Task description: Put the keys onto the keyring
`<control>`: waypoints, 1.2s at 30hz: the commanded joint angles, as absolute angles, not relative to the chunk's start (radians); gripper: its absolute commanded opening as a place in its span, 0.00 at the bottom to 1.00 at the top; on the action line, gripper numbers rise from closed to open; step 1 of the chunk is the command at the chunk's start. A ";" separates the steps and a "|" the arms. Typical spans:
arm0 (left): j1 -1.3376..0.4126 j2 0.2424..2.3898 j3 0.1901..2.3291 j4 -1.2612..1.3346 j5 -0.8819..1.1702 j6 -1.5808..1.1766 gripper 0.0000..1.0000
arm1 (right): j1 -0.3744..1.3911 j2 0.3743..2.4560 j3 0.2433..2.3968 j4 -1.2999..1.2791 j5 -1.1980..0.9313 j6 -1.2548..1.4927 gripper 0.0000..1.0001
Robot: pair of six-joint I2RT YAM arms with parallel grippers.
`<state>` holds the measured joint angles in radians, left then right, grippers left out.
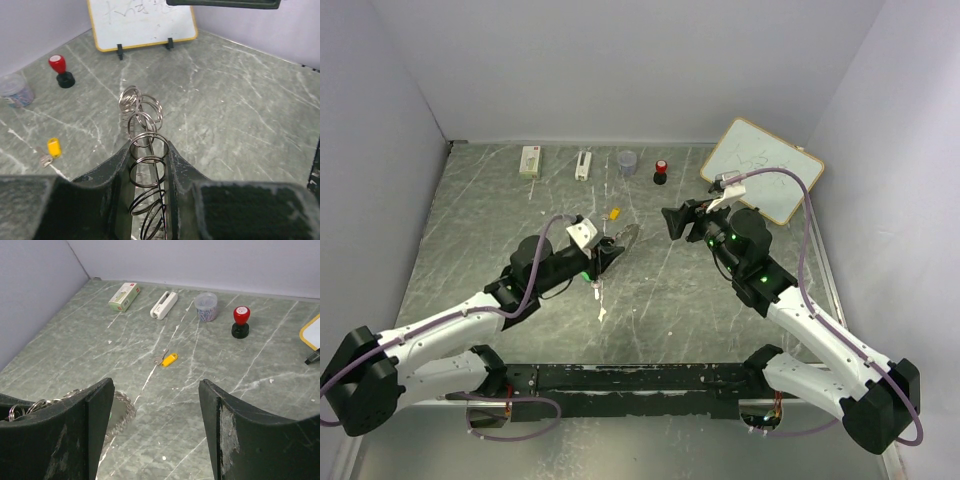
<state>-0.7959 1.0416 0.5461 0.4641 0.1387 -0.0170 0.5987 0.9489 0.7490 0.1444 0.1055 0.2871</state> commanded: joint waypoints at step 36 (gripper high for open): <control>-0.617 1.071 0.574 0.598 0.519 -0.175 0.07 | 0.594 1.064 0.727 0.271 -0.377 0.342 0.54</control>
<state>-0.6434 1.0920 0.5808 0.4805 0.4431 -0.1505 0.5964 1.0595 0.7383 0.2276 -0.3275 0.3393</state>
